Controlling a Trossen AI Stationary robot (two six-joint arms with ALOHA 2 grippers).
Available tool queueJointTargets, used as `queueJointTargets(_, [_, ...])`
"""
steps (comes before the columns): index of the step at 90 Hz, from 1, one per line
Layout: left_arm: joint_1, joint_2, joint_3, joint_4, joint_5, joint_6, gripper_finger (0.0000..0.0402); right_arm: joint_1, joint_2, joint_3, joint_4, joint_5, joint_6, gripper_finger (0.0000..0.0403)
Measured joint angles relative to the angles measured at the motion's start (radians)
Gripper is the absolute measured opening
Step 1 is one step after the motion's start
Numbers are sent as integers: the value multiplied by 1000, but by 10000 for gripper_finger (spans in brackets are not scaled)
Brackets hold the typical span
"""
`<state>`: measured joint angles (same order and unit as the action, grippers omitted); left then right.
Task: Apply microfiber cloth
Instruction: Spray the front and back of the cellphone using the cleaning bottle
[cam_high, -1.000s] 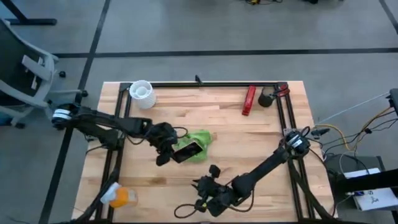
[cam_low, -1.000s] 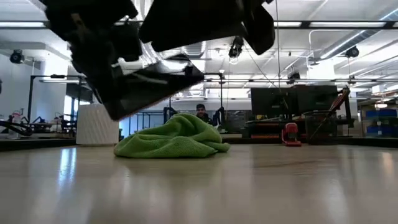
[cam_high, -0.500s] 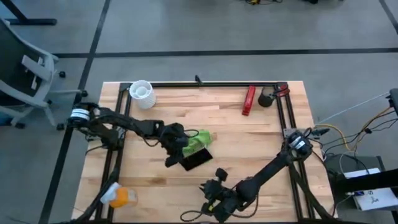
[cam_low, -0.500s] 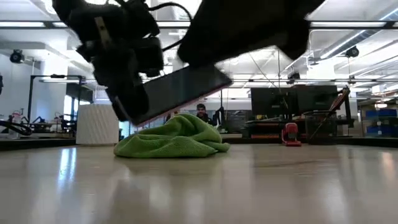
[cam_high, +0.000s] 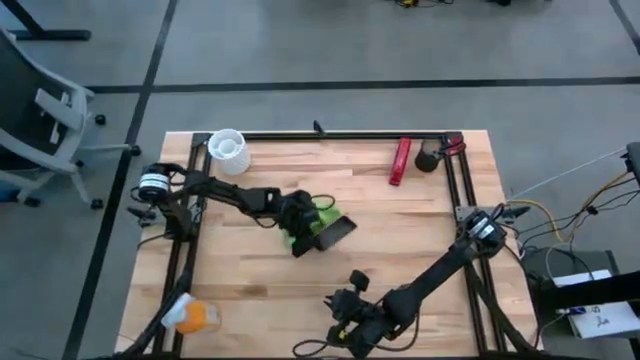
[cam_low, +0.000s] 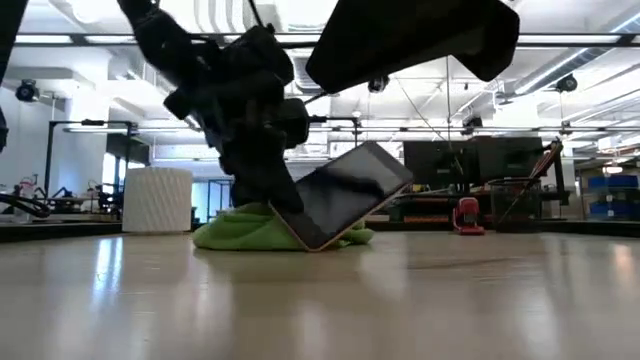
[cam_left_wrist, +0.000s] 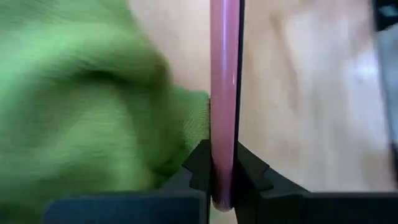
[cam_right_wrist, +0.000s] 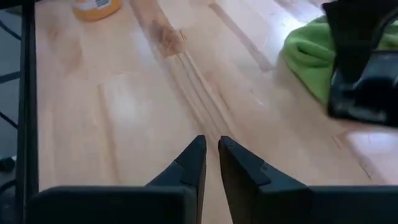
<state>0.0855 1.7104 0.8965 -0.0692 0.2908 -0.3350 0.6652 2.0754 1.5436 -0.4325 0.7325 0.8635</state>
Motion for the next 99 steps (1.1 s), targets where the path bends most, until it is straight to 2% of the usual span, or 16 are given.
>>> queueJointTargets(10, [43, -44, 13, -128, -109, 67, 12, 6, -4, 0, -59, -21, 1, 29])
queueJointTargets(28, [131, -144, 11, -386, -229, 117, 12, 17, -32, -1, -212, -34, 61, 23])
queueJointTargets(37, [157, -196, 1, -448, -234, 96, 12, 23, -33, -2, -240, -32, 58, 25])
queueJointTargets(48, [122, -235, 3, -362, -79, 37, 12, 25, -33, -1, -258, -33, 56, 24])
queueJointTargets(59, [41, -211, -23, -206, 35, -32, 12, 21, -33, -1, -376, -30, 109, 26])
queueJointTargets(73, [-59, -130, -27, -48, 50, -70, 12, 22, -41, -2, -514, 33, 222, 39])
queueJointTargets(84, [-72, -55, -27, 3, 36, -77, 12, 16, -39, -13, -496, 117, 227, 49])
queueJointTargets(99, [-51, 21, -22, 44, 41, -79, 24, -16, -21, -23, -449, 129, 228, 55])
